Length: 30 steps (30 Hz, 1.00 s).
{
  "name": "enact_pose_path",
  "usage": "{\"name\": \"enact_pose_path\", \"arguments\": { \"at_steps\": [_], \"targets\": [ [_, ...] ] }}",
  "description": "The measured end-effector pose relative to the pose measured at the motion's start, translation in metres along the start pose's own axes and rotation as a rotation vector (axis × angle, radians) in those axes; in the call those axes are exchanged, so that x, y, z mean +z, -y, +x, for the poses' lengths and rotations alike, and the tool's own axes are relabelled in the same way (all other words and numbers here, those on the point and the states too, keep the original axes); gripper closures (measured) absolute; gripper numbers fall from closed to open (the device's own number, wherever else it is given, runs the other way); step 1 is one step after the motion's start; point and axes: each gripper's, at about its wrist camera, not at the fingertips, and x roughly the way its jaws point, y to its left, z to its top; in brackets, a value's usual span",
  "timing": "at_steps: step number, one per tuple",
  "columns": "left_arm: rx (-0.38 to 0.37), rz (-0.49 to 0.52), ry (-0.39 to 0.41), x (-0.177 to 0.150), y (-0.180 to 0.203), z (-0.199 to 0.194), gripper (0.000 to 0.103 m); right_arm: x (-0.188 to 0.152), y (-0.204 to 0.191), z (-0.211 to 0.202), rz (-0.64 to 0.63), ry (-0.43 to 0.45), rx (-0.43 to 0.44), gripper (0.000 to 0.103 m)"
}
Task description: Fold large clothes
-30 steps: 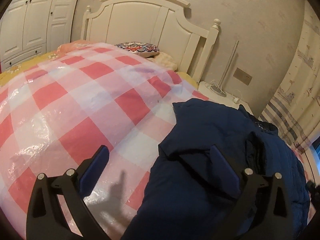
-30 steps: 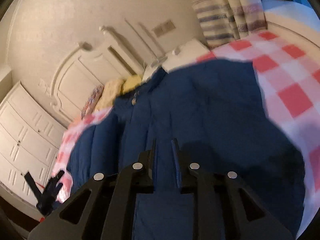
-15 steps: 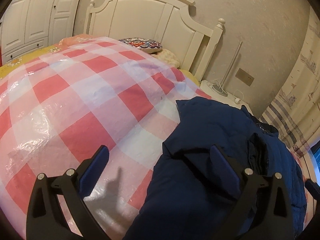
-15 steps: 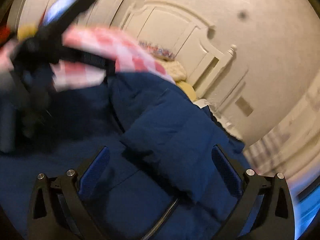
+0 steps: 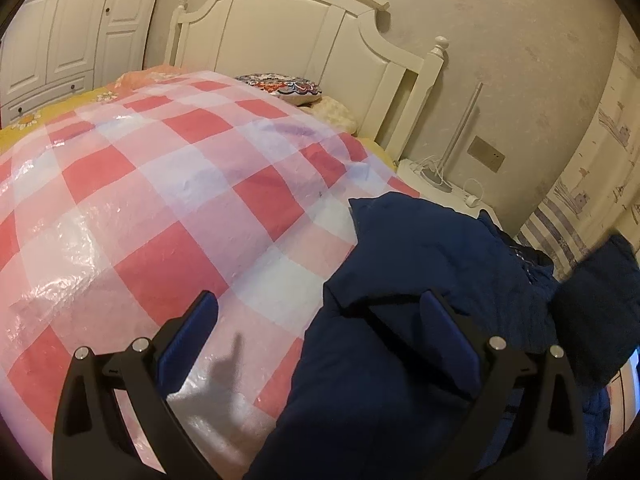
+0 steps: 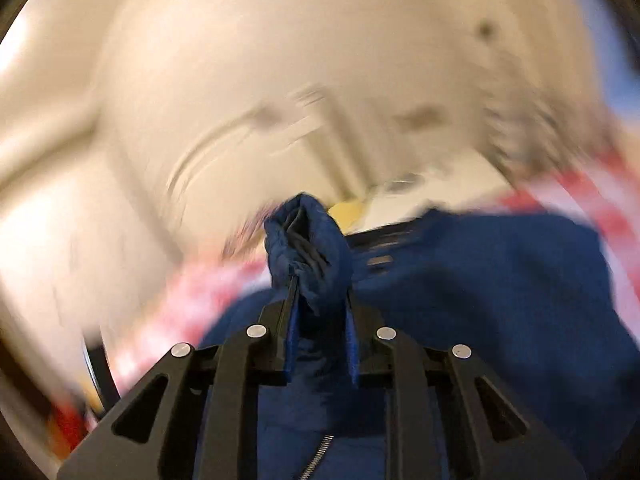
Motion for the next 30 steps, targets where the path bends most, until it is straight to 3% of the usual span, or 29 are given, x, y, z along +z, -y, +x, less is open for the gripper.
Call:
{"name": "enact_pose_path", "arguments": {
  "at_steps": [1,4,7,8,10,11,12,16,19,21,22,23,24,27,30],
  "targets": [
    [0.000,0.004,0.000,0.000,0.001,0.000,0.003,0.004,0.030,-0.005,0.094,-0.014,-0.038,0.084],
    [0.001,0.009,-0.002,0.000,0.002,0.001,0.003,-0.001,0.072,0.003,0.200,-0.122,-0.135,0.081],
    [0.003,0.003,-0.008,0.000,0.001,0.001,0.003,-0.014,0.094,0.008,0.299,-0.178,-0.127,0.075],
    [0.004,-0.001,-0.011,0.000,0.000,0.002,0.003,-0.017,0.094,0.010,0.306,-0.174,-0.120,0.067],
    [0.006,-0.005,-0.013,0.000,-0.001,0.002,0.003,-0.016,0.094,0.010,0.317,-0.162,-0.098,0.040],
    [0.006,-0.007,-0.015,0.000,-0.001,0.002,0.003,-0.015,0.093,0.007,0.321,-0.149,-0.053,0.012],
    [0.007,-0.007,-0.016,0.000,-0.001,0.003,0.003,-0.014,0.090,0.004,0.314,-0.136,-0.007,0.005],
    [0.010,-0.003,-0.021,0.000,-0.001,0.004,0.003,-0.011,0.073,0.012,0.223,-0.189,-0.045,0.005],
    [0.012,-0.004,-0.024,0.000,-0.001,0.005,0.003,-0.015,0.062,0.037,0.170,-0.268,-0.121,0.014],
    [0.013,-0.005,-0.023,0.000,-0.001,0.004,0.003,-0.016,0.053,0.049,0.123,-0.291,-0.142,0.046],
    [0.013,-0.005,-0.022,0.000,-0.001,0.004,0.003,-0.016,0.048,0.052,0.106,-0.294,-0.133,0.056],
    [0.013,-0.005,-0.022,0.000,-0.001,0.004,0.003,-0.016,0.043,0.049,0.099,-0.276,-0.114,0.068],
    [0.013,-0.005,-0.022,0.000,-0.001,0.004,0.003,-0.013,0.038,0.041,0.086,-0.234,-0.098,0.073],
    [0.013,-0.008,-0.016,0.000,-0.002,0.003,0.003,-0.004,0.027,0.006,0.061,-0.094,-0.072,0.076],
    [0.012,-0.006,-0.019,0.000,-0.001,0.003,0.003,0.000,0.042,-0.011,0.100,-0.062,-0.086,0.076]
  ]
}}
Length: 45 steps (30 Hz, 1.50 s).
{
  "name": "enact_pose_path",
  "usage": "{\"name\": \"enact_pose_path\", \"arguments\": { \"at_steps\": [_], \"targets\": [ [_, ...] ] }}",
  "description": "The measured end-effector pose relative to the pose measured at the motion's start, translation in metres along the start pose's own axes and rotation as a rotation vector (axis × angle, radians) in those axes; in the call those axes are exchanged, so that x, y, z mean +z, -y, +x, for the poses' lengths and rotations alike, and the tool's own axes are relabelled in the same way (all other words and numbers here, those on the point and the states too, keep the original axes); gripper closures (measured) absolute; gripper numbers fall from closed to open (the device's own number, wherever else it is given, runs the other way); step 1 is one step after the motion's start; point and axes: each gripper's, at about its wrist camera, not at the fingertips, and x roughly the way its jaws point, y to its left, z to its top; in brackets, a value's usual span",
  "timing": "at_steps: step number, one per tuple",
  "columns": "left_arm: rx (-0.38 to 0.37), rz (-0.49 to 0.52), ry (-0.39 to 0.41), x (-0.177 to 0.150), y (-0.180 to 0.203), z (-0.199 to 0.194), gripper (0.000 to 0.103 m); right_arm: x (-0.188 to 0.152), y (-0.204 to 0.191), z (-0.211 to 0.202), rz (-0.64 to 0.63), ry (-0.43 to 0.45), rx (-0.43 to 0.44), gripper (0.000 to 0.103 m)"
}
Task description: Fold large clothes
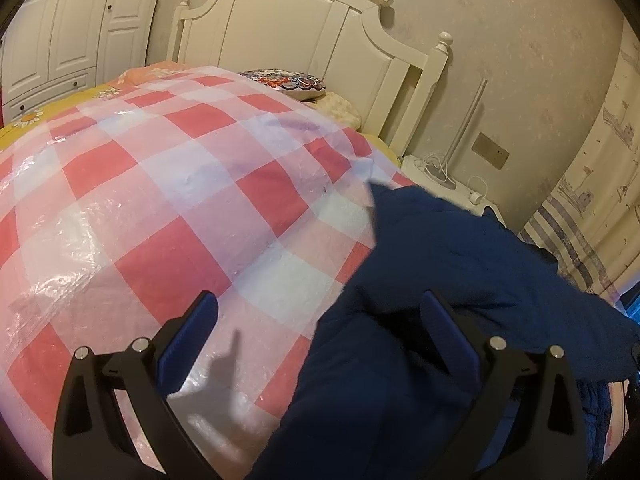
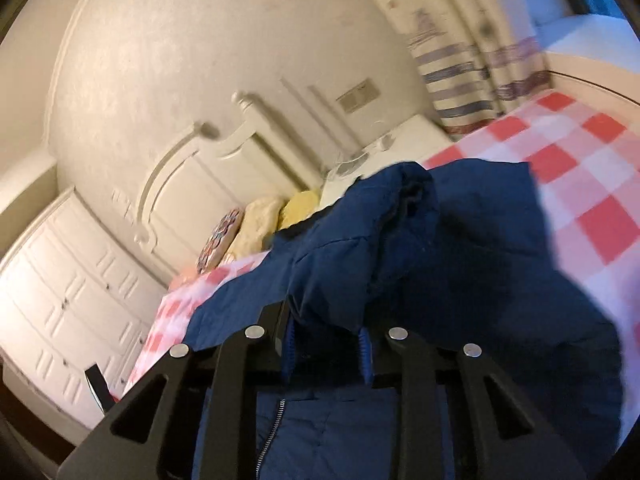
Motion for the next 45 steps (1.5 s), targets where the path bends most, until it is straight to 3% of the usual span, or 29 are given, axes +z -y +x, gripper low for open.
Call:
{"name": "enact_pose_path", "arguments": {
  "at_steps": [5,7,9,10,12,14,16,19,21,23,27,29,32,35,41,42,45],
  "targets": [
    [0.002,-0.001,-0.004,0.000,0.000,0.001,0.003,-0.019,0.040,0.031,0.074,-0.167,-0.069,0.071],
    [0.008,-0.006,-0.007,0.000,-0.001,0.001,0.003,-0.016,0.040,0.029,0.078,-0.164,-0.088,0.068],
    [0.008,-0.007,-0.003,0.000,-0.001,0.000,0.003,-0.014,0.039,0.022,0.080,-0.150,-0.112,0.053],
    [0.010,-0.007,0.008,0.000,-0.001,-0.003,0.003,-0.013,0.038,0.016,0.088,-0.135,-0.125,0.051],
    [0.029,-0.001,0.061,0.002,0.001,-0.017,0.003,-0.009,0.038,-0.010,0.104,-0.041,-0.154,0.041],
    [0.011,0.015,0.146,0.012,0.012,-0.043,0.003,0.000,0.028,-0.032,0.039,0.049,-0.185,0.041],
    [-0.032,0.063,0.186,0.025,0.032,-0.060,0.003,0.011,0.002,-0.041,-0.119,0.093,-0.221,0.041],
    [-0.082,0.254,0.152,0.045,0.097,-0.061,0.003,0.016,-0.045,-0.018,-0.331,0.048,-0.231,0.041],
    [-0.110,0.366,0.062,0.051,0.141,-0.035,0.002,0.014,-0.069,0.009,-0.440,-0.006,-0.233,0.041],
    [-0.060,0.404,-0.012,0.048,0.164,0.002,0.003,0.008,-0.084,0.037,-0.517,-0.063,-0.257,0.041],
    [-0.015,0.407,-0.161,0.032,0.171,0.059,0.003,-0.001,-0.061,0.073,-0.529,-0.180,-0.365,0.042],
    [0.007,0.450,-0.215,0.017,0.171,0.078,0.002,-0.005,-0.033,0.084,-0.500,-0.240,-0.368,0.043],
    [0.043,0.556,-0.153,-0.005,0.173,0.089,0.002,-0.009,-0.021,0.082,-0.501,-0.242,-0.319,0.043],
    [0.047,0.558,-0.153,-0.009,0.170,0.090,0.002,-0.009,-0.022,0.078,-0.491,-0.226,-0.309,0.043],
    [0.037,0.549,-0.150,-0.011,0.167,0.092,0.002,0.002,-0.039,0.026,-0.472,-0.025,-0.350,0.037],
    [0.038,0.550,-0.150,-0.011,0.167,0.092,0.002,0.001,-0.042,0.023,-0.487,-0.025,-0.360,0.034],
    [0.036,0.549,-0.148,-0.011,0.168,0.090,0.002,-0.015,-0.033,0.039,-0.539,-0.135,-0.420,0.033]
  ]
}}
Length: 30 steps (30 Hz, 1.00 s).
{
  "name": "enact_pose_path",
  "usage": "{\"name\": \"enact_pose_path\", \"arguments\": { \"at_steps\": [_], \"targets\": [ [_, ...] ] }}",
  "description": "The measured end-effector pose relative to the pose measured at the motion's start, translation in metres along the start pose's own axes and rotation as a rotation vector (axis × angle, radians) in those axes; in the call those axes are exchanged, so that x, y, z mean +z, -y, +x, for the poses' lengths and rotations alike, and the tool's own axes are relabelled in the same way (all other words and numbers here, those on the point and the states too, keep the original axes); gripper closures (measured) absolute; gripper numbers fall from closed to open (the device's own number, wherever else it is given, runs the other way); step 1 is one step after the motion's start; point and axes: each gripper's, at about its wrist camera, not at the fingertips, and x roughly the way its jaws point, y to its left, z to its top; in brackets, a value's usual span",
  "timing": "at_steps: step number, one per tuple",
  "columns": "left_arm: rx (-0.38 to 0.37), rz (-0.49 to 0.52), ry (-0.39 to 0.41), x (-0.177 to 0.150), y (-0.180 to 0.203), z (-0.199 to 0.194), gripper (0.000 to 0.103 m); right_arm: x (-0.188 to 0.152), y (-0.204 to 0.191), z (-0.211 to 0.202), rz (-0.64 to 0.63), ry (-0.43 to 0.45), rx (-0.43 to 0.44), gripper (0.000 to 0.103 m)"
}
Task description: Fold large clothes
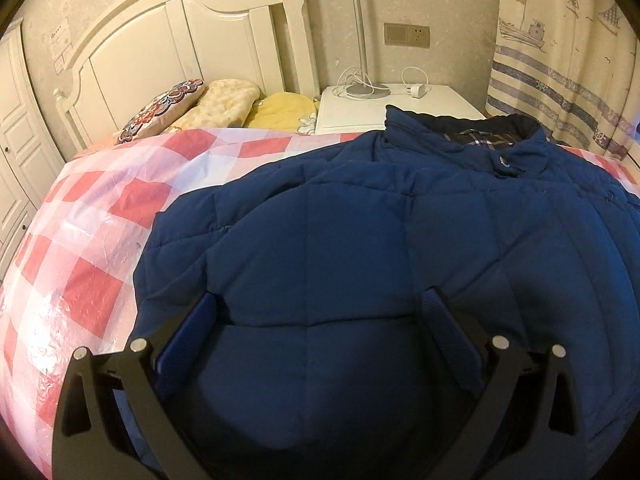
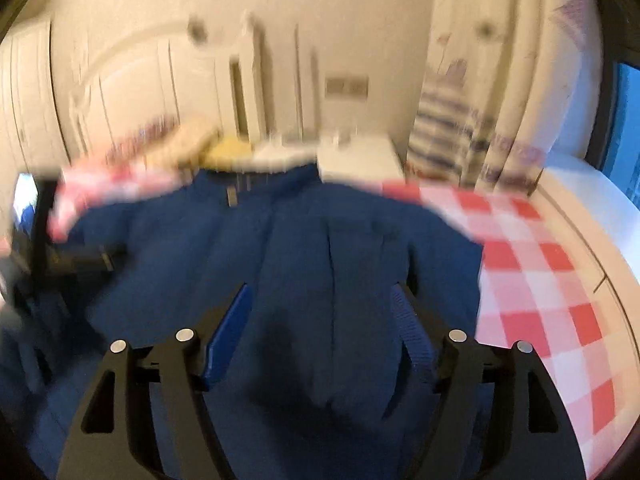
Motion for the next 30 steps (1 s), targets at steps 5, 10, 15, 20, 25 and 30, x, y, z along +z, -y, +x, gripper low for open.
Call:
{"name": "enact_pose_path", "arguments": {
  "at_steps": [5,10,15,20,25,30],
  "targets": [
    [0.002,0.002,-0.001,0.001,-0.001,0.001,0.002,-0.005,0.005,0.021,0.017,-0.088,-0.025,0.031],
    [0.025,0.014,-0.001,0.001,0.002,-0.001,0.002,0.015,-0.011,-0.015,0.008,0.070,-0.091,0.028],
    [0.117,0.076,0.041,-0.002,0.015,-0.007,0.002,0.036,-0.039,0.008,-0.112,0.037,-0.090,0.016],
    [0.067,0.028,0.036,-0.002,0.004,-0.008,0.002,0.023,-0.031,0.063,-0.071,-0.095,-0.029,0.013],
    [0.105,-0.109,0.211,-0.002,-0.024,-0.044,0.002,0.020,-0.027,0.068,-0.057,-0.110,0.000,0.012],
    [0.281,-0.261,0.401,-0.003,-0.056,-0.083,0.002,0.019,-0.030,0.067,-0.060,-0.104,-0.003,0.011]
  ]
}}
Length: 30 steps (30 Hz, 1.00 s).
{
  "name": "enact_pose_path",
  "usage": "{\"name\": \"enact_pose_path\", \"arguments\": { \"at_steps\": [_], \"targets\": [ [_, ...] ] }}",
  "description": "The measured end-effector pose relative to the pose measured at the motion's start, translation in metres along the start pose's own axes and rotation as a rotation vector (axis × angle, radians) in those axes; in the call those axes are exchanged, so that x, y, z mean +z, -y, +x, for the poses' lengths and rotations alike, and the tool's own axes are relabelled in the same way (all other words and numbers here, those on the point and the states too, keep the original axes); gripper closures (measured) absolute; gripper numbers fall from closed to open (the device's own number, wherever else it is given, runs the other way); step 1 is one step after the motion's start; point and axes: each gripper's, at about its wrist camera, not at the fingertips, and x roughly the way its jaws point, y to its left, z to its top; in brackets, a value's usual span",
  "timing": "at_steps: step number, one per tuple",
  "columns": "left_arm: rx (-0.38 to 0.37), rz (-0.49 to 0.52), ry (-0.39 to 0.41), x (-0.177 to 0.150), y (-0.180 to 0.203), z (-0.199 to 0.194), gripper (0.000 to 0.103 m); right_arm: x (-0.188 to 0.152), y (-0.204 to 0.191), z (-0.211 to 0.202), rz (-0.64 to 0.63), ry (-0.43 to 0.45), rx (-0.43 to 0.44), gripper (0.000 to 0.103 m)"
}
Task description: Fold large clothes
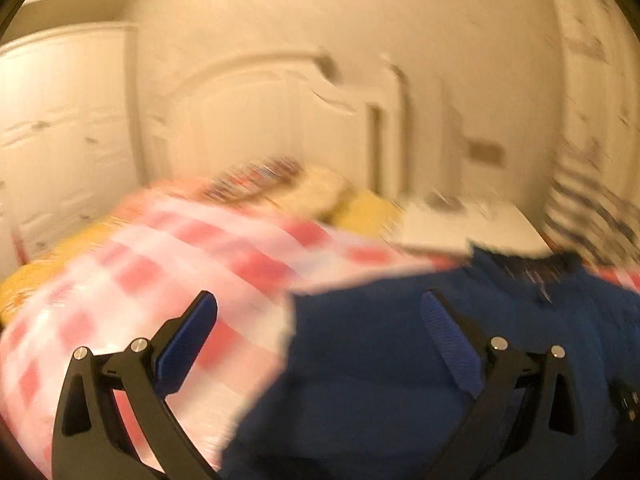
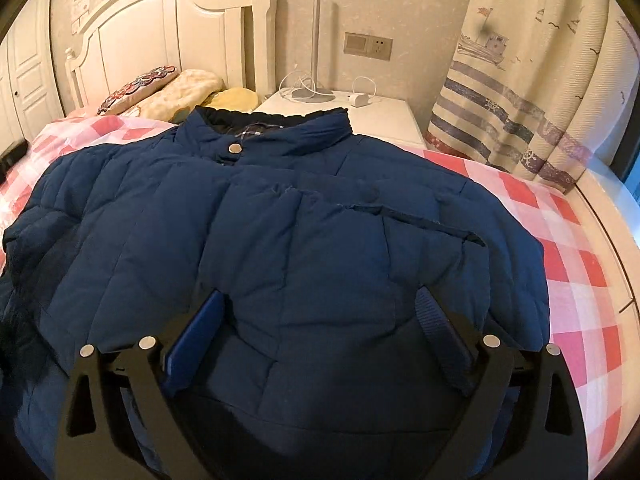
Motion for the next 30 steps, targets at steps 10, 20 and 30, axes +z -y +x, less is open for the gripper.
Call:
{"name": "enact_pose_path", "arguments": {
  "at_steps": [10,20,30],
  "targets": [
    [0.045,-0.097,0.087,0.007,-0.023,-0.010,0.002,0.000,0.003,-0.003,0.016,0.022,0.002,0.011],
    [-0.361,0.059,-0.130,-0.013,0.020,0.010,0.002,0.000,0.003,-0.001,0.015,0.015,0.002,0.010],
    [-0.343,0.212,-0.371,-0.036,0.060,0.042,0.002,0.000,0.014,0.000,0.047,-0.003,0.119,0.004]
  ]
}}
